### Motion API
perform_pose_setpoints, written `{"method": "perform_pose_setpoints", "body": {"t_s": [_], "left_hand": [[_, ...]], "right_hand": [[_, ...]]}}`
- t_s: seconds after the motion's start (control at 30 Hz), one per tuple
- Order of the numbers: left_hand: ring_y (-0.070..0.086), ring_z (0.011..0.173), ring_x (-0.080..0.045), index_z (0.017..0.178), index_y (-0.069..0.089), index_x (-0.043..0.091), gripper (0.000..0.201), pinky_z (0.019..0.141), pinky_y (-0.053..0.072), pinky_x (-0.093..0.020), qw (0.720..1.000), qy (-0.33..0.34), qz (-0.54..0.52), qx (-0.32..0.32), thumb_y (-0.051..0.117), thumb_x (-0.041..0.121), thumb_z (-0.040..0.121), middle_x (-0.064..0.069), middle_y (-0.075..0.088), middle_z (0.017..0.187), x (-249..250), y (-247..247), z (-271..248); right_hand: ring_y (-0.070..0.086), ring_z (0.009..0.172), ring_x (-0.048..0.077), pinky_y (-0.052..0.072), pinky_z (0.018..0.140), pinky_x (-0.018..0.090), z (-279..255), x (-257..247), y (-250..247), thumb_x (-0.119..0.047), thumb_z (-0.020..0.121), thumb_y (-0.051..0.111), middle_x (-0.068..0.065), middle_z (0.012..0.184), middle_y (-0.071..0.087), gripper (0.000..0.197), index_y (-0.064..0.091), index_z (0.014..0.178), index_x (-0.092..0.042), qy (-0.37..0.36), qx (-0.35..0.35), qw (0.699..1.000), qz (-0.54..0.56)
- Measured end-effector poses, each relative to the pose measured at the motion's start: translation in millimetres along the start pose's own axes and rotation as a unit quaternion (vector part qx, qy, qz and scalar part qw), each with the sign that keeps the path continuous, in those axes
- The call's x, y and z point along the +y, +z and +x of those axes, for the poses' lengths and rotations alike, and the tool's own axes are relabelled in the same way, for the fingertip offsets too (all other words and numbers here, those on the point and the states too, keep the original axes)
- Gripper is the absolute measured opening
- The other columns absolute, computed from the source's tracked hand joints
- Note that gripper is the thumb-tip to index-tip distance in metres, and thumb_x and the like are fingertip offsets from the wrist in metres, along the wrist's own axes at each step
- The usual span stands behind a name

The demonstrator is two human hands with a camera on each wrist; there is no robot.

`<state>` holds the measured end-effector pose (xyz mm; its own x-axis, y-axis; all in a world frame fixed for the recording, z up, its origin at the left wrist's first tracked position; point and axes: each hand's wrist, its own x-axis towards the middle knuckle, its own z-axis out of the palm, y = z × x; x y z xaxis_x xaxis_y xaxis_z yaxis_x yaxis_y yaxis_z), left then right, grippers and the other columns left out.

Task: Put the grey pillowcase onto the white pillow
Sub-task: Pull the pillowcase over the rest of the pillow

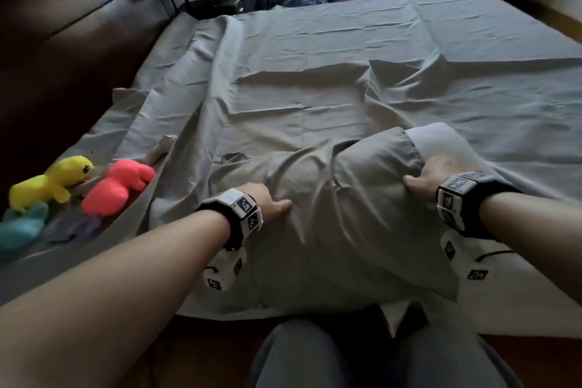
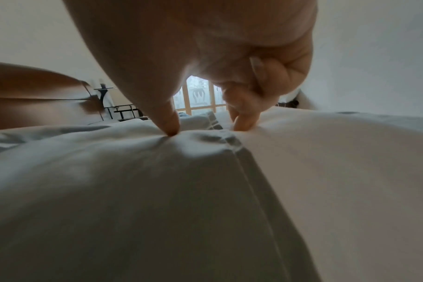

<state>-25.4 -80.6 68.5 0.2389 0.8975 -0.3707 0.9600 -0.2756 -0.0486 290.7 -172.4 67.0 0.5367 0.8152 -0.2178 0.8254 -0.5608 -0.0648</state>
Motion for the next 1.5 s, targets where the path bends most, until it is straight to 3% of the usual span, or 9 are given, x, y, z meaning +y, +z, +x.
{"method": "perform_pose_setpoints", "body": {"t_s": [0.2,0.3,0.43,0.73,0.9,1.03,1.13,1.3,1.5], "left_hand": [[0.060,0.111,-0.034,0.110,0.063,0.007,0.029,0.085,0.047,-0.033,0.998,-0.015,-0.056,-0.018,0.052,0.023,0.089,-0.016,0.065,0.118,17.1,19.1,0.3],[0.062,0.102,-0.032,0.093,0.067,0.007,0.027,0.079,0.046,-0.030,0.993,0.027,-0.104,0.055,0.054,0.029,0.087,-0.014,0.069,0.105,20.6,12.9,-4.3],[0.060,0.077,-0.027,0.059,0.051,0.016,0.035,0.064,0.035,-0.025,0.952,0.104,-0.214,0.191,0.058,0.035,0.087,-0.002,0.056,0.068,33.9,-26.0,-14.1],[0.050,0.062,-0.019,0.052,0.048,0.015,0.038,0.060,0.034,-0.024,0.855,0.092,-0.364,0.358,0.059,0.032,0.084,0.004,0.043,0.049,82.2,-121.9,-11.4],[0.059,0.070,-0.024,0.061,0.059,0.015,0.035,0.066,0.042,-0.025,0.907,0.130,-0.246,0.317,0.059,0.044,0.081,-0.001,0.057,0.062,64.5,-125.2,4.0],[0.062,0.081,-0.028,0.085,0.064,0.012,0.037,0.074,0.051,-0.030,0.983,0.104,-0.040,0.147,0.057,0.049,0.080,-0.007,0.068,0.087,45.1,-65.1,15.7],[0.065,0.088,-0.028,0.086,0.069,0.012,0.028,0.078,0.051,-0.029,0.991,0.086,-0.055,0.085,0.059,0.037,0.080,-0.008,0.070,0.091,38.5,-23.0,12.2],[0.063,0.083,-0.027,0.058,0.054,0.017,0.032,0.072,0.047,-0.027,0.975,0.096,-0.158,0.122,0.059,0.035,0.084,-0.006,0.063,0.075,45.1,-30.9,19.3],[0.064,0.089,-0.030,0.071,0.061,0.014,0.027,0.072,0.045,-0.027,0.972,0.124,-0.165,0.110,0.056,0.037,0.084,-0.008,0.068,0.086,82.0,-21.6,9.4]], "right_hand": [[0.064,0.095,0.031,0.052,0.086,0.034,-14.6,-7.5,0.2,-0.039,0.074,0.054,0.011,0.099,0.067,0.036,0.063,0.097,-0.013,-0.047,0.045,0.998,-0.006],[0.065,0.092,0.030,0.052,0.082,0.033,-16.2,-8.7,-17.5,-0.038,0.076,0.048,0.010,0.099,0.068,0.031,0.063,0.090,-0.014,-0.098,0.092,0.990,-0.038],[0.064,0.094,0.040,0.050,0.079,0.040,3.2,19.3,-79.8,-0.039,0.084,0.043,0.024,0.102,0.065,0.042,0.064,0.095,-0.005,0.010,0.215,0.974,0.071],[0.059,0.088,0.038,0.044,0.074,0.036,-2.2,11.2,-98.1,-0.037,0.085,0.051,0.020,0.094,0.066,0.026,0.060,0.082,-0.013,-0.041,0.207,0.968,0.139],[0.060,0.093,0.038,0.046,0.077,0.037,-6.4,2.8,-98.6,-0.038,0.084,0.048,0.019,0.096,0.064,0.033,0.064,0.092,-0.010,-0.015,0.212,0.961,0.176],[0.062,0.098,0.032,0.051,0.086,0.036,-3.9,16.9,-70.9,-0.024,0.092,0.047,0.018,0.107,0.063,0.032,0.064,0.110,-0.004,0.043,0.059,0.985,0.153],[0.061,0.105,0.034,0.047,0.082,0.035,-2.1,23.7,-51.3,-0.024,0.091,0.054,0.021,0.114,0.063,0.033,0.064,0.113,-0.001,0.042,0.036,0.990,0.127],[0.062,0.101,0.035,0.049,0.082,0.033,5.3,18.3,-54.7,-0.022,0.089,0.052,0.021,0.111,0.065,0.027,0.066,0.102,-0.002,0.049,0.046,0.994,0.090],[0.064,0.088,0.034,0.047,0.072,0.032,15.4,35.6,-38.0,-0.030,0.084,0.050,0.017,0.098,0.066,0.029,0.065,0.098,-0.010,0.087,0.043,0.990,0.102]]}}
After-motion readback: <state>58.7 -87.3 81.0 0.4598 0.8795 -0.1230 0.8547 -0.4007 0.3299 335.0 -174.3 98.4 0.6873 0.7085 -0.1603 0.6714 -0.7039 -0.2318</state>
